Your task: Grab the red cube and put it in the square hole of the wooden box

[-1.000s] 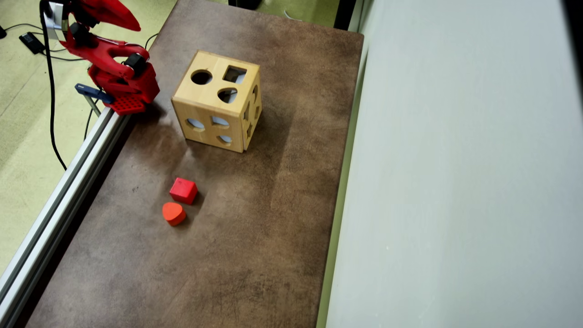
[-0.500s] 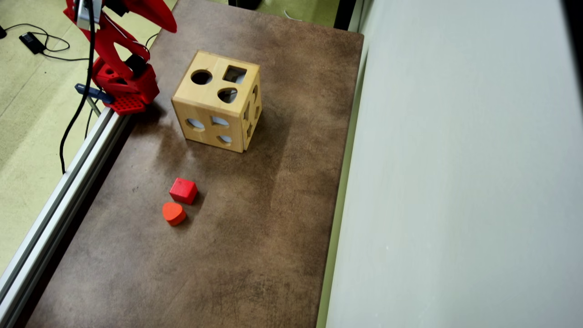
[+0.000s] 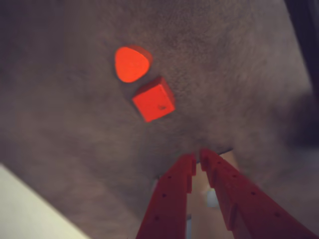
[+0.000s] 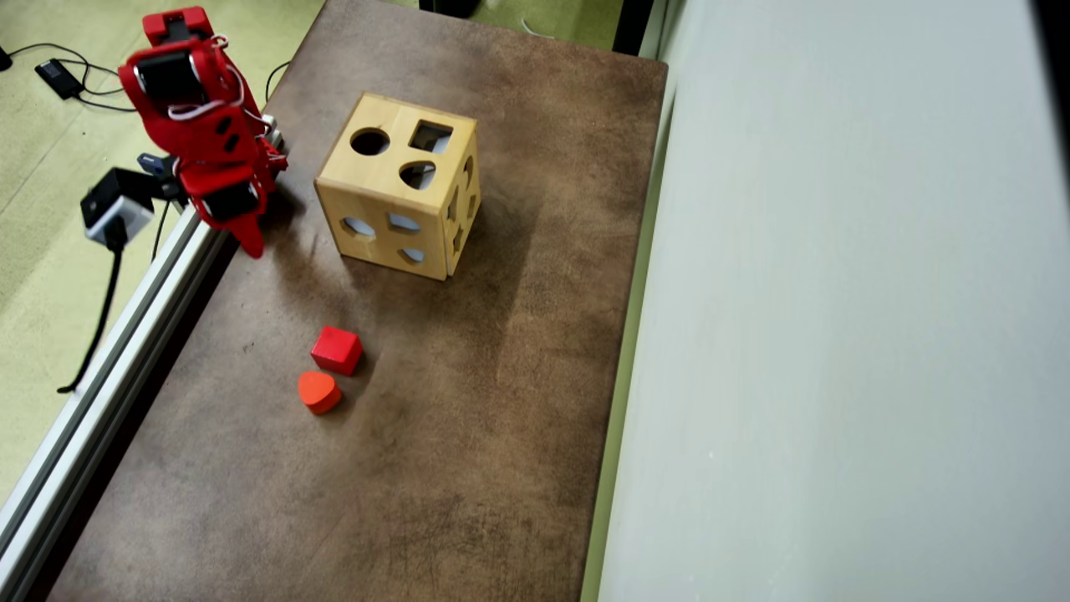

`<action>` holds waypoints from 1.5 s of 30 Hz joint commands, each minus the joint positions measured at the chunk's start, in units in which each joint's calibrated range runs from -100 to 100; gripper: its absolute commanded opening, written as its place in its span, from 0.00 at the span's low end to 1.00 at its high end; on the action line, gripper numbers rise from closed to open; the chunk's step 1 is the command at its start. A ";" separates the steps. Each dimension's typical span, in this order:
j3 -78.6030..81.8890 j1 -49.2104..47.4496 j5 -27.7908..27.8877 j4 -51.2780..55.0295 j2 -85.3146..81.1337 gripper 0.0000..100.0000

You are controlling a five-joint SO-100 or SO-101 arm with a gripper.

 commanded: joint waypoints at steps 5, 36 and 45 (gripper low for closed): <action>-2.03 -0.47 10.55 -2.32 6.27 0.03; -0.96 -11.02 8.84 -13.74 20.79 0.03; -1.49 -10.65 9.18 -10.44 20.79 0.07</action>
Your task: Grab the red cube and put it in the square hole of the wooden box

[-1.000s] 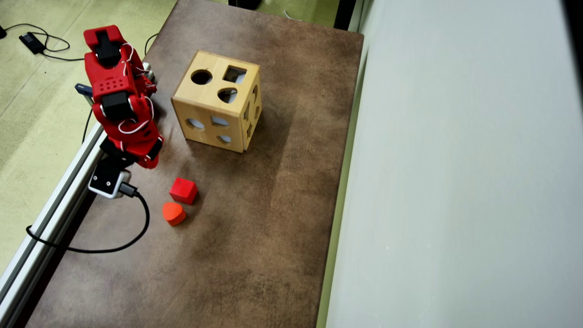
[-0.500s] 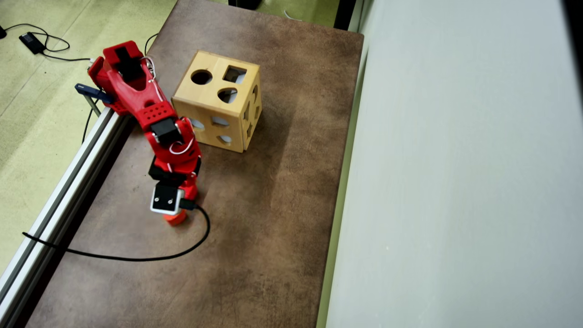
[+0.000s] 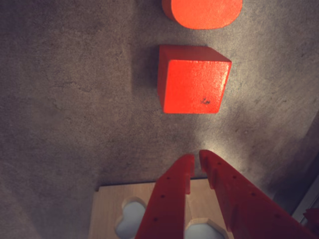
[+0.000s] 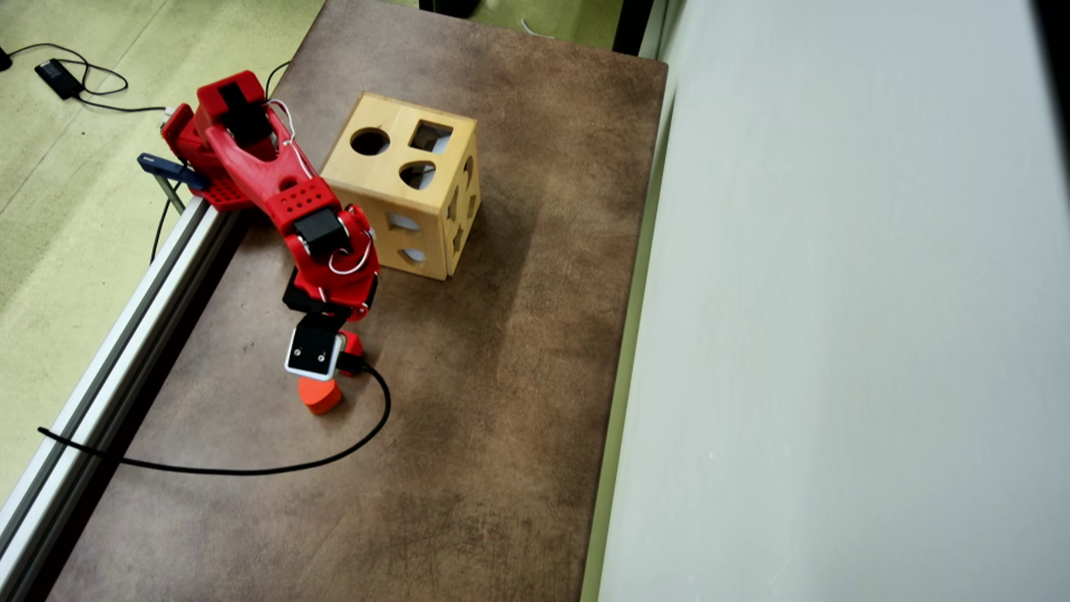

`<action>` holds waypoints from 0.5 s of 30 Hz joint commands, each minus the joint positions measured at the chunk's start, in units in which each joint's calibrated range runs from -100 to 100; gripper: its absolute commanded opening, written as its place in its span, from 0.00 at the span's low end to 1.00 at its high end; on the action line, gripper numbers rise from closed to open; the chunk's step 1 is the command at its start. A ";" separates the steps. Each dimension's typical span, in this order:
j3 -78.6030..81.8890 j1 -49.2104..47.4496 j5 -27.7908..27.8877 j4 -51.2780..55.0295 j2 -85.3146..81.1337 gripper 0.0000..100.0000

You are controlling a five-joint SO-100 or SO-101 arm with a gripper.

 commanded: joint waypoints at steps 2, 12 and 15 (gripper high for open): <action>-1.32 1.60 0.15 0.37 -1.58 0.14; -1.05 6.28 0.24 0.69 -0.65 0.39; -1.23 6.43 0.49 0.37 0.54 0.39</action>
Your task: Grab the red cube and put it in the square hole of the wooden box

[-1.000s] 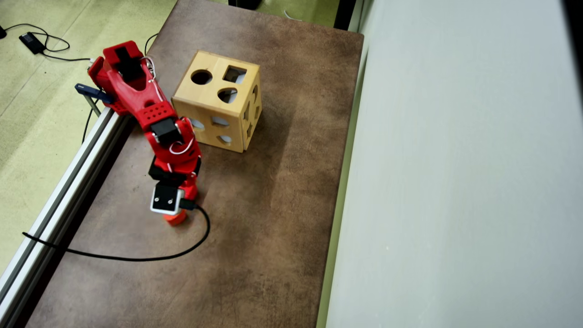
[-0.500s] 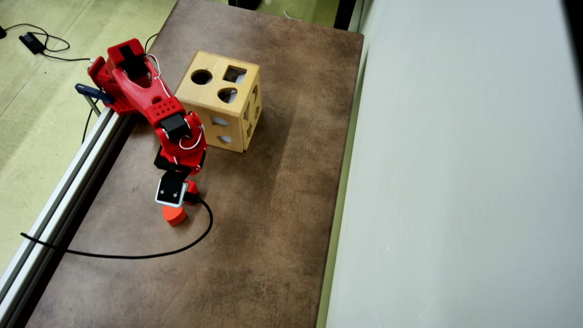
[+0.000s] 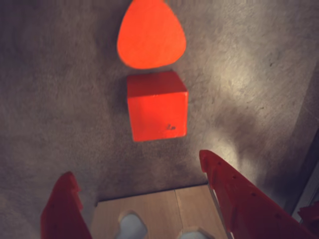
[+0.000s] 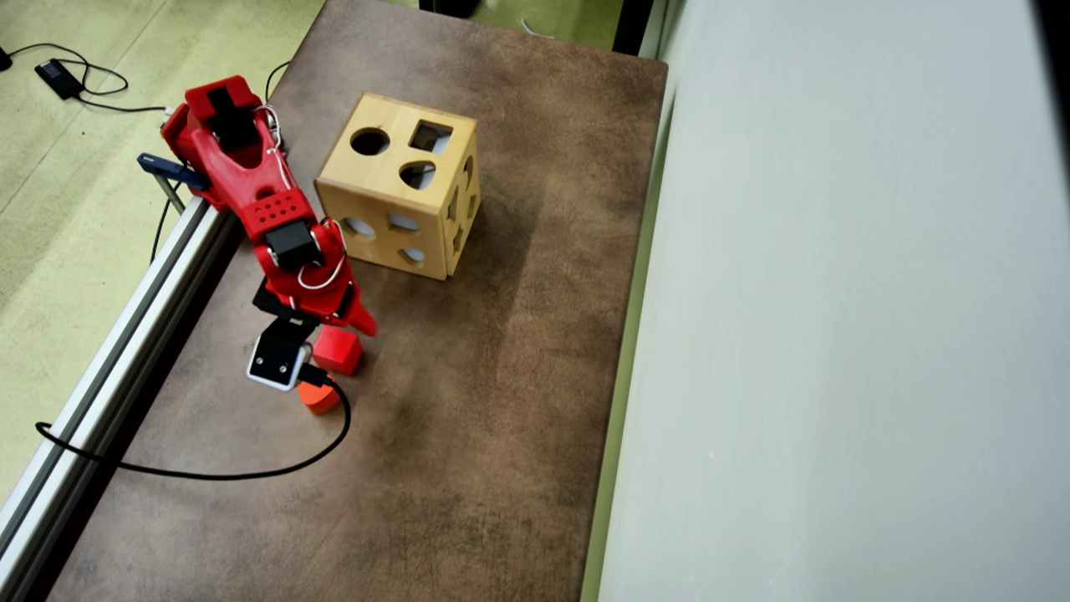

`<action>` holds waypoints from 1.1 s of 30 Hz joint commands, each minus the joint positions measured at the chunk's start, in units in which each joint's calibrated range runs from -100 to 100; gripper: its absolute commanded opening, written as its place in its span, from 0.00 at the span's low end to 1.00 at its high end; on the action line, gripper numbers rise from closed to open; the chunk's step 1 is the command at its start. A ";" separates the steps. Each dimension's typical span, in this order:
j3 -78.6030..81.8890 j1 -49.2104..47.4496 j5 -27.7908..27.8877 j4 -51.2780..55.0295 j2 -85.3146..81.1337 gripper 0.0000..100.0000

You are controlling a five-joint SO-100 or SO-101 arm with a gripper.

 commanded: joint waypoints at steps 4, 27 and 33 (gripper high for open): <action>-1.49 0.18 2.00 -0.52 5.46 0.39; -2.12 0.10 1.86 -5.02 12.26 0.38; -2.12 0.18 1.86 -5.10 12.17 0.38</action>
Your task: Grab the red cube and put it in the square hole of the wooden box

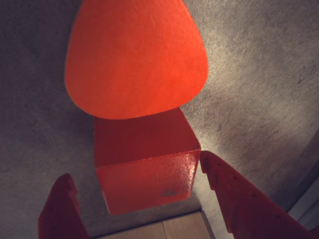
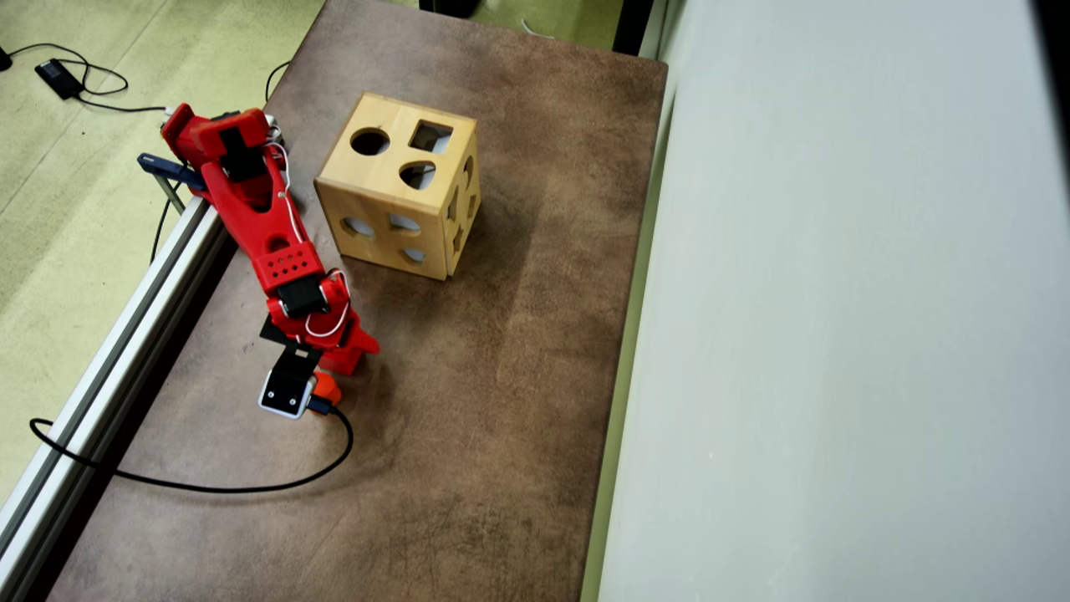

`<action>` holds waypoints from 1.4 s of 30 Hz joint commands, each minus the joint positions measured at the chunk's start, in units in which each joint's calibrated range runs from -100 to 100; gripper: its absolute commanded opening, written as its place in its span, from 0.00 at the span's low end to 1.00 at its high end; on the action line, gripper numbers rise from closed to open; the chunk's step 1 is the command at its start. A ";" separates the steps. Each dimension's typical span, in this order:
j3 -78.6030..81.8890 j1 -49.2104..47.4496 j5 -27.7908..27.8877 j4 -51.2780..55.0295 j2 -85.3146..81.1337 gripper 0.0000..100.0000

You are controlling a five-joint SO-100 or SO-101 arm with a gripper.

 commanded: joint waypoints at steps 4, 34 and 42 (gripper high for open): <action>-2.12 0.03 -0.10 -0.58 -1.56 0.38; -4.80 -0.04 -0.10 -2.43 -0.54 0.18; -4.80 -0.19 -0.15 -2.35 2.69 0.01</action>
